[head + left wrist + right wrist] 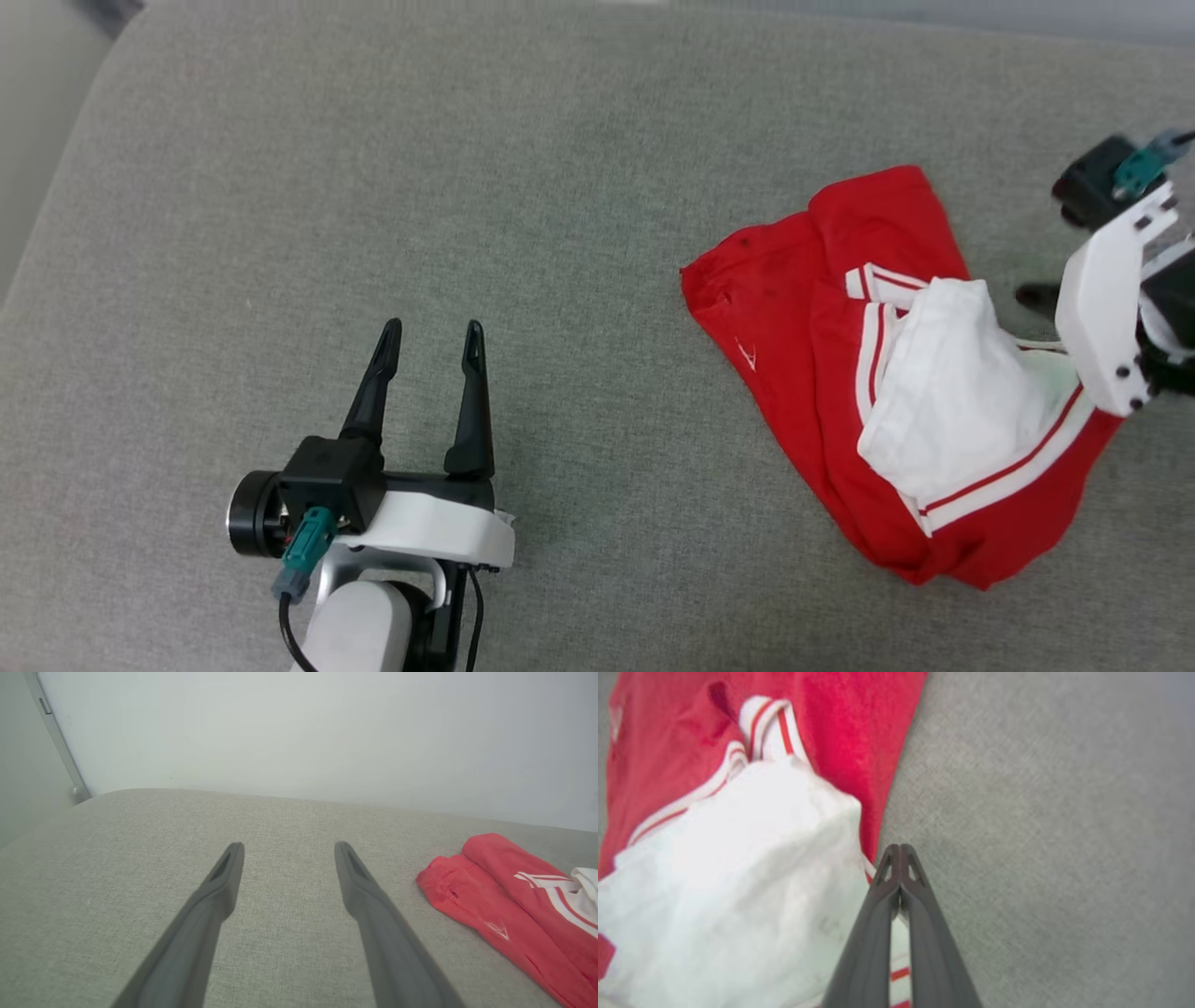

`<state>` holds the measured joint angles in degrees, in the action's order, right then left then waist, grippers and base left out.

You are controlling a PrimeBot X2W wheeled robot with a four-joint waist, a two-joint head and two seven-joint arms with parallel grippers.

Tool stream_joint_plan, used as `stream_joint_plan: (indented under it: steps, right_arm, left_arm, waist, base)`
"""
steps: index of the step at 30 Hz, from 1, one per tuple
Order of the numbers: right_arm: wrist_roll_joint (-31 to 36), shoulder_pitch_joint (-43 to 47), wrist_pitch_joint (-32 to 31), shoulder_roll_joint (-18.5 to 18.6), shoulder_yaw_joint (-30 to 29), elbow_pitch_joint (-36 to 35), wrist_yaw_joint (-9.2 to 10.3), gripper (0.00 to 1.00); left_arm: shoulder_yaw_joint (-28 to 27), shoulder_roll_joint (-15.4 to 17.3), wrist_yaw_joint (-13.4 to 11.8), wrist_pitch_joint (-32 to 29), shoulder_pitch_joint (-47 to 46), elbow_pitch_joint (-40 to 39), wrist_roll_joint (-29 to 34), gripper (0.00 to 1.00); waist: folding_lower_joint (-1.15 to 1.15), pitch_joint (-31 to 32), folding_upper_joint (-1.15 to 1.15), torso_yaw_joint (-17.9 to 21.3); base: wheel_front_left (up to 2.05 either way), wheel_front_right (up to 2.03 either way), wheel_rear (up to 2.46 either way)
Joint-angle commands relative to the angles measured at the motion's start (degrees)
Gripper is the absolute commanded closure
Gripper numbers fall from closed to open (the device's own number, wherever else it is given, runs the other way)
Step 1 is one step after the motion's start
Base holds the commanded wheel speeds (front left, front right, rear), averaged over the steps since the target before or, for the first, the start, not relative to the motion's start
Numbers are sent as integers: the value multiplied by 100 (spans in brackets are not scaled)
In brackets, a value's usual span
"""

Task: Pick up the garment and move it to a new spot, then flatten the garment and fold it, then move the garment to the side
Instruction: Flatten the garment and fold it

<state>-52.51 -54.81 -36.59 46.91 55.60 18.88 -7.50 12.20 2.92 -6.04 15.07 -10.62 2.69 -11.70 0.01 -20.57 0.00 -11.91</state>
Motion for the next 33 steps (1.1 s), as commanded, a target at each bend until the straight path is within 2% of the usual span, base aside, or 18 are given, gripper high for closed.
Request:
stream_joint_plan:
  steps: [1,5,13,14,15,20,24,29,33]
  right_arm:
    - [-59,-189,217,25,-36,-77,2,100]
    - [-238,-395,702,88,-44,-309,2,100]
    - [-499,-525,1289,290,-148,-736,2,98]
    - [-521,-487,1383,306,-205,-755,3,8]
    - [-559,-425,1433,333,-235,-779,2,0]
    - [-688,-340,1350,470,-381,-817,2,0]
    - [-888,-482,437,606,-301,-768,2,0]
    - [-822,-671,-949,668,0,-555,2,0]
    - [-749,-676,-1485,513,130,-370,2,0]
  left_arm:
    - [-52,-5,25,15,112,15,50,0]
    - [-126,-6,34,15,258,23,77,0]
    - [-241,-6,40,15,548,8,86,0]
    - [-254,-6,36,15,581,2,88,0]
    - [-267,-6,33,15,602,-5,91,0]
    - [-297,-6,45,15,681,-33,95,0]
    - [-282,-6,55,15,628,-94,110,0]
    - [-195,-7,58,15,507,-146,41,0]
    - [-100,-6,32,15,362,-151,-20,0]
  waist:
    - [-1,228,0,89]
    - [-1,511,0,169]
    - [-1,867,0,253]
    - [-1,897,0,263]
    - [-1,922,0,272]
    - [-1,956,0,284]
    - [-1,843,0,262]
    - [-1,568,0,177]
    - [-1,306,0,78]
  base:
    - [0,0,0]
    - [0,0,0]
    - [0,0,0]
    - [0,0,0]
    - [0,0,0]
    - [0,0,0]
    - [0,0,0]
    - [0,0,0]
    - [0,0,0]
